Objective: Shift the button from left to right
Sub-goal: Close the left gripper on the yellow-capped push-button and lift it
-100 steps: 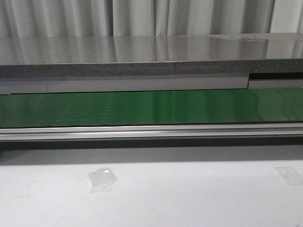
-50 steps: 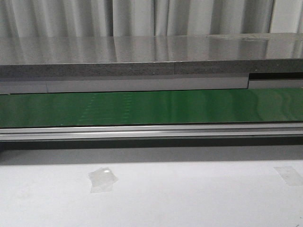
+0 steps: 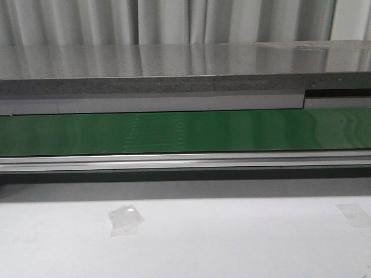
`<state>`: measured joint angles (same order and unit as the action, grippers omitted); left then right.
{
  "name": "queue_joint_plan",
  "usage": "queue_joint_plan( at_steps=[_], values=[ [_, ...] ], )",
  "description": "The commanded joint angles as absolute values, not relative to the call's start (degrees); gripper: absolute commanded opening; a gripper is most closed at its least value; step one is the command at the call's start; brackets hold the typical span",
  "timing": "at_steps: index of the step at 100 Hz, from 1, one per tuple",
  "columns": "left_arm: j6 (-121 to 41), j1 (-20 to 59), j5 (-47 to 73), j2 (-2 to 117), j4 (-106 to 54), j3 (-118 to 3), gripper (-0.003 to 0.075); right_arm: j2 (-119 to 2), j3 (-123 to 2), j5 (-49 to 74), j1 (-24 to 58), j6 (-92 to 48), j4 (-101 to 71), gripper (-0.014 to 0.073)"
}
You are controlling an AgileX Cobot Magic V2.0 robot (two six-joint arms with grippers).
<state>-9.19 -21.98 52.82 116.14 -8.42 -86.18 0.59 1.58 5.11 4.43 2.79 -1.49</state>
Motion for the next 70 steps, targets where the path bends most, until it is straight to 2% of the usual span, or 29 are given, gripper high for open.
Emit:
queue_joint_plan(
  at_steps=[1, 30, 52, 70],
  values=[
    [-9.10, -21.60, 51.39, 113.58, -8.01, -87.81, 0.0566, 1.72, 0.71, 0.35, 4.46, 2.66, -1.14, -0.0068],
    [-8.72, -21.60, 50.27, 114.24, -7.38, -87.81, 0.0563, 1.72, 0.71, 0.35, 4.46, 2.66, -1.14, -0.0068],
    [-8.58, -21.60, 50.27, 115.12, -6.95, -87.81, 0.0482, 1.72, 0.71, 0.35, 4.46, 2.66, -1.14, -0.0068],
    [-8.58, -21.60, 52.38, 118.35, -7.10, -87.81, 0.0480, 1.72, 0.71, 0.35, 4.46, 2.66, -1.14, -0.0068]
  ],
)
